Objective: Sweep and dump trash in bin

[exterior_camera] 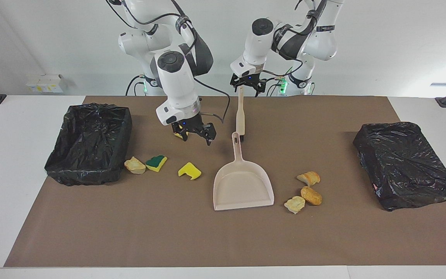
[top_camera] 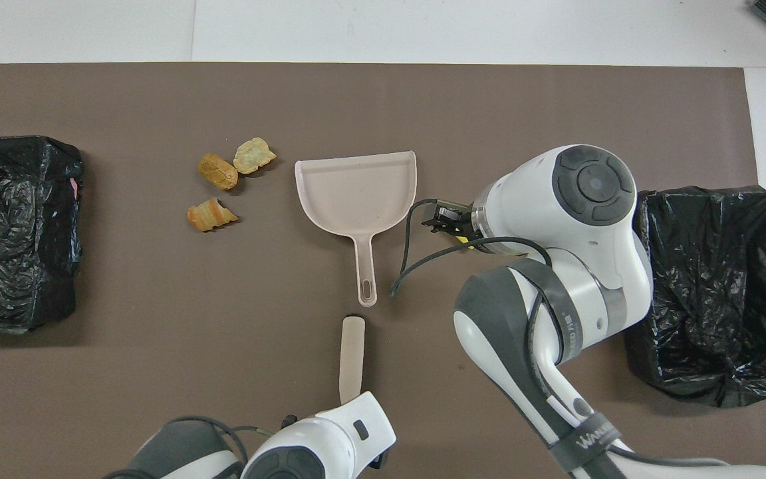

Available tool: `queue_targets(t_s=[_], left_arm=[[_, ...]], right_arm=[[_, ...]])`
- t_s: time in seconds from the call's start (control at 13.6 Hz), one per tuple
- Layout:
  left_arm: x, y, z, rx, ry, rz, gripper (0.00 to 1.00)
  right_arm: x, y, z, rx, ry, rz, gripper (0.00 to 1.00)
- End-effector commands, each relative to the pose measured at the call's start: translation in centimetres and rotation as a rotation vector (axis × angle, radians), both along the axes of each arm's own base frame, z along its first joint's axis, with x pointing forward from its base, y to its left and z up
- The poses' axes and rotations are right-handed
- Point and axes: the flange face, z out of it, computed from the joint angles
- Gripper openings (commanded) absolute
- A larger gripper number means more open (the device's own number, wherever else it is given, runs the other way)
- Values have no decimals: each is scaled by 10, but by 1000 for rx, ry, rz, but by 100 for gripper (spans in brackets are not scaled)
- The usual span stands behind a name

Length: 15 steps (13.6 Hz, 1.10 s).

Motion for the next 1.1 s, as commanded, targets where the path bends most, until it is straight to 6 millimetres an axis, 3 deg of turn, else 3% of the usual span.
queue_targets(t_s=[0.0,0.29,0.52,1.03], left_arm=[[-35,-1,-35,-34,-30,-3,100],[-40,-1,-47,-47,-47,5,100],[-35,1,-49,-46,-48,18,76],[-35,0,-59,-15,-27,60,68]], right_arm=[[2,1,2,18,-8,-28,100],[2,1,1,17,-5,-28,100],[2,1,1,16,-2,-27,100],[0,1,1,12,7,-26,100]])
